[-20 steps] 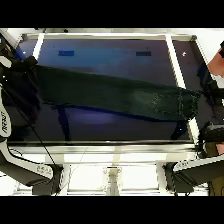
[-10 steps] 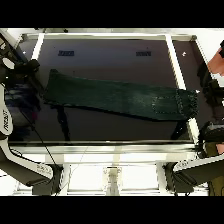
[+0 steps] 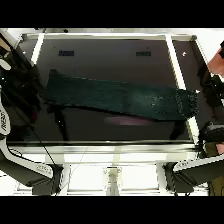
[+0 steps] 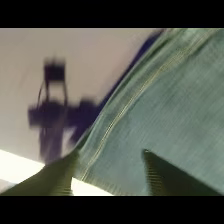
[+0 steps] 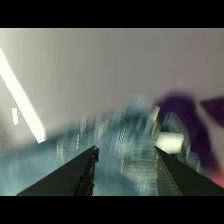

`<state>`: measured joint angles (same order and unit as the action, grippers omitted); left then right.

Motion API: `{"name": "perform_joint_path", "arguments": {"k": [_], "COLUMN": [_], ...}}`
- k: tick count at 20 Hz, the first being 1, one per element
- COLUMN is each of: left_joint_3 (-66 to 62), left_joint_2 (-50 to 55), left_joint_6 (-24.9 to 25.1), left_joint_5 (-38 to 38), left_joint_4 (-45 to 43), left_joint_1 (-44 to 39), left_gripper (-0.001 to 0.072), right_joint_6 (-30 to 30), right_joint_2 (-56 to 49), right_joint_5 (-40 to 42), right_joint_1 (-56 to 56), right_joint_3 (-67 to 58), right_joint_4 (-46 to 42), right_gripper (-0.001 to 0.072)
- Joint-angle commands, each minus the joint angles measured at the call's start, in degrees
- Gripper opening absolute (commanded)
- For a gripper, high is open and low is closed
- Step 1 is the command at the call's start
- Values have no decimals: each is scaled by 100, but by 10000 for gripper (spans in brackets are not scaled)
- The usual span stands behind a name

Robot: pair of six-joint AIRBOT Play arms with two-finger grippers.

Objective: Fold the clothes and pants, and hang the long-sleeved shirts on hangers.

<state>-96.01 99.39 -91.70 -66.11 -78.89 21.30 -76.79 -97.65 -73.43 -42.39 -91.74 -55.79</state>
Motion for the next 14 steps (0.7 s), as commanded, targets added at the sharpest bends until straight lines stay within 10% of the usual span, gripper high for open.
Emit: {"name": "perform_joint_path", "arguments": {"k": [1,14], "left_joint_3": [170,592], "left_joint_2": [4,160], "left_joint_6": [767,1808], "left_joint_5": [-1274,-686], "left_joint_4": [706,1421], "left_joint_1": [334,957], "left_gripper": [692,689], "right_joint_6": [555,162], "right_joint_2": [2,636], "right_joint_5": [-2057,-2006], "right_joint_1": [46,1318], "right_joint_3": [-57,1235], "right_joint_4": [-7,-17], "right_gripper": [402,400]}}
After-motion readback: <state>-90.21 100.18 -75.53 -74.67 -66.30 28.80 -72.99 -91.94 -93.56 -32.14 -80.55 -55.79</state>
